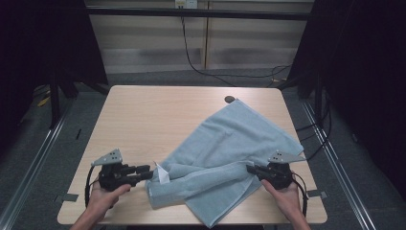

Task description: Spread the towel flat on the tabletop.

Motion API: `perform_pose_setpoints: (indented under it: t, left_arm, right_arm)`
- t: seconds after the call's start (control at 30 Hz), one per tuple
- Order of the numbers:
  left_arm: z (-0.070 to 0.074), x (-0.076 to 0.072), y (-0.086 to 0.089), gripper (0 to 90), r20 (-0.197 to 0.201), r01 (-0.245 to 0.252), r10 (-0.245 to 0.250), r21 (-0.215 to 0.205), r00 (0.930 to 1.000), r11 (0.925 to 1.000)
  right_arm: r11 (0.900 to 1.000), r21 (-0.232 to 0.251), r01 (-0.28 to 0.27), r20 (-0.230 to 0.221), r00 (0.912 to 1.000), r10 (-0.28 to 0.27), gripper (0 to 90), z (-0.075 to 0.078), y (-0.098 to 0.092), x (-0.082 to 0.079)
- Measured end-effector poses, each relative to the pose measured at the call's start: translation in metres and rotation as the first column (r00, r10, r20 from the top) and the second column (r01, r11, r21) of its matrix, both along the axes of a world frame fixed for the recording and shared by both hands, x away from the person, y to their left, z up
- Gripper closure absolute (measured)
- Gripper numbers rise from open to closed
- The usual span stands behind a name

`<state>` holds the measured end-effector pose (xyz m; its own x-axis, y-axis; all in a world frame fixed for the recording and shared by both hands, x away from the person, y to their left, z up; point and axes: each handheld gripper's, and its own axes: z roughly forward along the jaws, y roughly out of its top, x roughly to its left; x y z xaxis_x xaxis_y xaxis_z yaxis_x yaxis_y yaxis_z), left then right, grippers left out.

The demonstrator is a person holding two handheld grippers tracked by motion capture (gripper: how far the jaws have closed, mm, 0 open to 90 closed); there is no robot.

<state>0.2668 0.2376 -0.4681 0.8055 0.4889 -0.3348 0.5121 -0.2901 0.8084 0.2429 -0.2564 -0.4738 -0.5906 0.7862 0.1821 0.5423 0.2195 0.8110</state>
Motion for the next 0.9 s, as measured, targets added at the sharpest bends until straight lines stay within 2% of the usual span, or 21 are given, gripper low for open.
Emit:
perform_pose_setpoints:
  t: [0.07,0.13,0.2,0.27,0.37,0.43,0.5,0.57,0.6,0.7,0.8,0.87,0.9]
  left_arm:
    - [-0.006,-0.004,-0.001,52.6,-0.025,0.01,-0.009,0.024,0.9997,0.9997]
    - [-0.011,-0.005,-0.003,46.8,-0.054,0.02,-0.019,0.017,0.9984,0.9996]
    - [-0.012,-0.006,-0.005,44.2,-0.048,0.024,-0.021,0.046,0.9986,0.9986]
    - [-0.012,-0.007,-0.007,39.3,-0.065,0.052,-0.051,0.019,0.9966,0.9985]
    - [-0.008,-0.013,-0.008,36.7,-0.044,0.083,-0.083,-0.001,0.9956,0.9965]
    - [-0.009,-0.018,-0.01,34.1,-0.05,0.101,-0.101,-0.01,0.9936,0.9949]
    - [-0.013,-0.02,-0.013,33.9,-0.055,0.094,-0.092,0.032,0.9942,0.9951]
    - [-0.019,-0.019,-0.017,33.2,-0.078,0.118,-0.114,0.05,0.9904,0.9918]
    - [-0.02,-0.02,-0.02,34.0,-0.078,0.127,-0.122,0.064,0.9895,0.9898]
    - [-0.024,-0.023,-0.028,45.3,-0.09,0.213,-0.205,0.084,0.9746,0.9734]
    - [-0.029,-0.027,-0.035,46.9,-0.098,0.257,-0.246,0.119,0.9643,0.959]
    - [-0.031,-0.027,-0.038,45.8,-0.094,0.247,-0.235,0.144,0.9675,0.9584]
    - [-0.031,-0.027,-0.04,49.9,-0.076,0.236,-0.226,0.164,0.9711,0.9579]
  right_arm:
    - [1.0,0.003,0.001,0.0,1.0,-0.001,88.0,0.0,0.0,0.001]
    - [1.0,0.0,0.002,0.001,1.0,-0.002,87.9,0.0,0.001,0.001]
    - [1.0,-0.001,-0.002,0.005,1.0,0.002,87.9,0.0,0.001,0.001]
    - [1.0,-0.002,-0.004,0.004,1.0,0.004,87.8,0.0,0.001,0.001]
    - [1.0,0.004,-0.002,-0.001,1.0,0.002,87.8,-0.001,0.001,0.001]
    - [1.0,0.002,-0.002,0.001,1.0,0.002,87.8,-0.002,0.0,0.0]
    - [1.0,-0.008,-0.004,-0.002,1.0,0.004,87.7,-0.003,0.001,0.0]
    - [1.0,-0.008,-0.001,-0.013,0.9999,0.001,87.7,-0.004,0.001,0.0]
    - [1.0,-0.013,0.0,-0.014,0.9999,-0.001,87.7,-0.005,0.002,0.0]
    - [1.0,-0.021,-0.001,-0.026,0.9997,0.0,87.7,-0.007,0.003,0.001]
    - [0.999,-0.034,-0.006,-0.034,0.9994,0.005,87.6,-0.01,0.004,0.002]
    - [0.999,-0.047,-0.01,-0.033,0.9994,0.009,87.5,-0.011,0.005,0.002]
    - [0.999,-0.049,-0.009,-0.038,0.9992,0.007,87.5,-0.012,0.005,0.002]
